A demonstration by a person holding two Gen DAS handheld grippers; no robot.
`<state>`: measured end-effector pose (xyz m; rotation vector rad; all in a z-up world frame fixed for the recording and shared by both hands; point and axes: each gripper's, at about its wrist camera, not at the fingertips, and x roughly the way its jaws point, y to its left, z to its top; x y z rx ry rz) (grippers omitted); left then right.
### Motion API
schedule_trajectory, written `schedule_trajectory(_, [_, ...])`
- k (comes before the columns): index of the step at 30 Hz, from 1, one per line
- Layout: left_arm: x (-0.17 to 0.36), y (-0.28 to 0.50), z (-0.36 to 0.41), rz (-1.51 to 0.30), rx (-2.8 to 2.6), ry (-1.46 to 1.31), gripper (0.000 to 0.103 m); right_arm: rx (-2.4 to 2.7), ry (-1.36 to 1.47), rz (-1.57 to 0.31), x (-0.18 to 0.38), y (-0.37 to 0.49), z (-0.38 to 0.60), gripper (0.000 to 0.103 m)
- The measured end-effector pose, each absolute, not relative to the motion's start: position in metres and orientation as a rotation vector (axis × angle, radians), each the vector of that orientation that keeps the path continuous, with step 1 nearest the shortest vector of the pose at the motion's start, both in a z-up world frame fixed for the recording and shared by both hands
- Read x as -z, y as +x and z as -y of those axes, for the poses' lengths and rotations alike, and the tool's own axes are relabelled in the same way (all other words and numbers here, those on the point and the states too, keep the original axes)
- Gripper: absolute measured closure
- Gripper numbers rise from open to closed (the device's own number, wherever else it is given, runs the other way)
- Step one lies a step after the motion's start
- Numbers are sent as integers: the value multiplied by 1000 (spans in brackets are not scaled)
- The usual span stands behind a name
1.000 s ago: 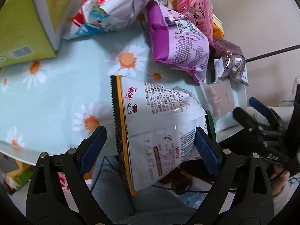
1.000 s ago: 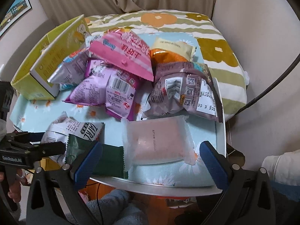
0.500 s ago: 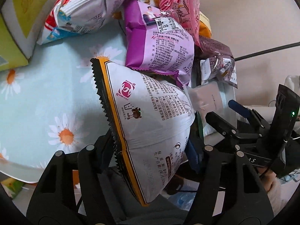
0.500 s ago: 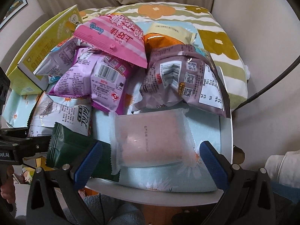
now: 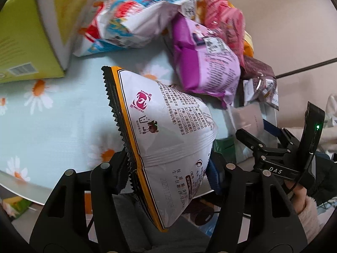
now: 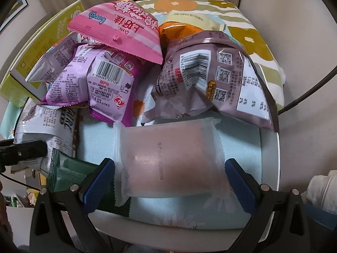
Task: Organize snacks
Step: 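Grasp the white printed snack bag with the left tool while the right tool grasps the pink-white pouch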
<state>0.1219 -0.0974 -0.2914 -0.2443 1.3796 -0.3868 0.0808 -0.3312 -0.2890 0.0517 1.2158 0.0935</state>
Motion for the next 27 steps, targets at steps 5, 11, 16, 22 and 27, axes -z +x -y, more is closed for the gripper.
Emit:
schedule_trajectory(5, [288, 122, 80, -1367, 351, -251, 46, -95, 40, -1217, 292, 86, 328, 0])
schedule_trajectory(11, [283, 120, 61, -1356, 325, -271, 46, -84, -6, -1226, 301, 87, 318, 0])
schedule_trajectory(16, [278, 117, 52, -1342, 316, -281, 46, -74, -5, -1211, 304, 88, 322, 17])
schedule_trajectory(22, [269, 111, 44, -1329, 315, -294, 46, -76, -13, -1187, 298, 83, 323, 30])
schedule_trajectory(27, [258, 107, 45, -1309, 312, -296, 46, -90, 19, -1169, 287, 76, 320, 31])
